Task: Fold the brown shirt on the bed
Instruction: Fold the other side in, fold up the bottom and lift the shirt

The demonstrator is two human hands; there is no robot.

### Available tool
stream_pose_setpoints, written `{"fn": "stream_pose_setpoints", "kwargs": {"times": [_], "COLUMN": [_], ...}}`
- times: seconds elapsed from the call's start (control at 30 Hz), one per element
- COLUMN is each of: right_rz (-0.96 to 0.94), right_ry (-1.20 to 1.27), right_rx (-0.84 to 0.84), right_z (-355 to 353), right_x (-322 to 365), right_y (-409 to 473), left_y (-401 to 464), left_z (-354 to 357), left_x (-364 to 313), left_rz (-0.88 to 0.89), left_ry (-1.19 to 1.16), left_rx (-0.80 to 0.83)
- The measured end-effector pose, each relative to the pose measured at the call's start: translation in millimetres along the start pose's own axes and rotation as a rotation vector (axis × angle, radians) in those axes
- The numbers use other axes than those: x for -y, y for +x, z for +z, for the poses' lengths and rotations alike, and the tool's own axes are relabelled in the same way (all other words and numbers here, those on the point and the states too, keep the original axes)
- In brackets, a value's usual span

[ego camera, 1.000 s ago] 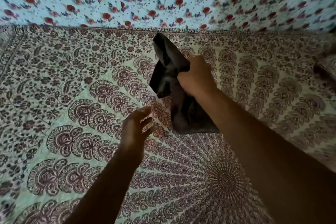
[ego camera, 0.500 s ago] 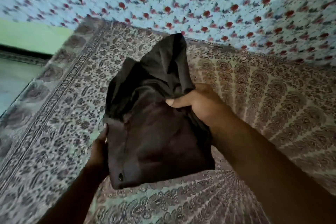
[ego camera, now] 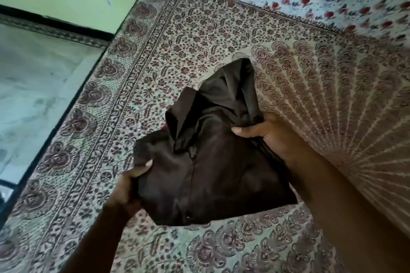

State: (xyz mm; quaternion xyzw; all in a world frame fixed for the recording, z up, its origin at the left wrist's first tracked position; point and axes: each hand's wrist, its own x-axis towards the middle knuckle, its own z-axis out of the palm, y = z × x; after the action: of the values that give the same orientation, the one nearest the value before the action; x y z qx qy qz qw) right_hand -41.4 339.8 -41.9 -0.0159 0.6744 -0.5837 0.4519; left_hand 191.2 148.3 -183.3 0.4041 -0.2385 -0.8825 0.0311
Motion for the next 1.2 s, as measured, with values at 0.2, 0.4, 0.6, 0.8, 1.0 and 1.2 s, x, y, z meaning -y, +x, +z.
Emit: {"fn": "stream_pose_setpoints", "kwargs": {"times": [0.2, 0.4, 0.6, 0.8, 1.0, 1.2], "right_rz": [0.059, 0.153, 0.28, 0.324, 0.182, 0.17], "right_ry": [0.026, 0.136, 0.262, 0.148, -0.015, 0.121], "right_rx": [-0.114, -0.184, -0.159, -0.176, -0.254, -0.216], "right_z": [80.0, 152.6, 191.9, 205.5, 209.8, 219.0], "right_x": [-25.9, -76.9, -180.8, -268.6, -293.2, -304.5], "right_y": [-25.8, -40.0, -29.2, -8.6, -16.7, -27.1], "left_y": [-59.4, -91.2, -82.3, -62.6, -88.9, -104.5], "left_z": [-59.7, -124.4, -192.7, -251.8, -257.2, -258.1], "left_x": [-82.6, -154.8, -169.8, -142.2, -123.1, -125.7], "left_rz": [-0.048, -0.086, -0.107, 0.06, 0.138, 0.11], "left_ry": [0.252, 0.378, 0.553, 0.968, 0.973, 0.658], "left_rx": [-0.067, -0.153, -0.262, -0.386, -0.276, -0.315]}}
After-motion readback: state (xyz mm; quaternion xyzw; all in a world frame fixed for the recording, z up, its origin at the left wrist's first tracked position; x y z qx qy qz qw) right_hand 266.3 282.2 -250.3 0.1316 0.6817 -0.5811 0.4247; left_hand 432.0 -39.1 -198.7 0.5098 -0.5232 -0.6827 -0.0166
